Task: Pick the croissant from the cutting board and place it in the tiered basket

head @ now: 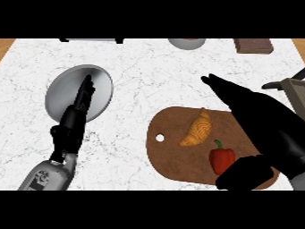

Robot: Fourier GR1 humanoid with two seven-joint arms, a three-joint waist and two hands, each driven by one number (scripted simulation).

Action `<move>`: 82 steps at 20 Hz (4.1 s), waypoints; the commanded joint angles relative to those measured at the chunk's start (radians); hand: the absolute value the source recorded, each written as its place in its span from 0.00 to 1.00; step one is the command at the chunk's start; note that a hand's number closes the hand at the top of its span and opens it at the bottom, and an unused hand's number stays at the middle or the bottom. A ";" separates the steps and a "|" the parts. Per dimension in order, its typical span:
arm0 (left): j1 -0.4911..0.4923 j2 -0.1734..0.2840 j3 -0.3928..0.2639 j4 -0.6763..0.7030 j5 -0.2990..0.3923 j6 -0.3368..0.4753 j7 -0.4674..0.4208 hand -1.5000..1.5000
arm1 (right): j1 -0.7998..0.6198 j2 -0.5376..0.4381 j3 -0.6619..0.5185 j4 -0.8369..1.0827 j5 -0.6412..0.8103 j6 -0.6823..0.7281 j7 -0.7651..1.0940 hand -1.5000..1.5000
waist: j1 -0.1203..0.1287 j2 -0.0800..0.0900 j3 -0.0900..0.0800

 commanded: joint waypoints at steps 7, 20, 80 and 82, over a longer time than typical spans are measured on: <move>0.031 0.010 0.021 -0.036 0.001 -0.011 0.009 0.50 | -0.149 0.125 0.137 0.182 -0.049 0.047 0.289 0.00 | -0.022 -0.005 0.002; 0.053 0.000 0.049 -0.018 -0.012 -0.016 -0.020 0.50 | -0.185 0.046 0.238 0.210 -0.059 0.089 0.284 0.00 | -0.039 -0.006 0.003; 0.088 -0.128 0.132 -0.026 -0.155 -0.111 -0.023 0.50 | 0.163 0.336 0.076 0.547 0.486 0.204 -0.129 0.00 | -0.034 -0.001 0.005; 0.080 -0.104 0.172 -0.049 -0.112 -0.161 0.022 0.50 | 0.138 0.390 0.044 0.536 0.489 0.247 -0.097 0.00 | -0.033 -0.001 0.005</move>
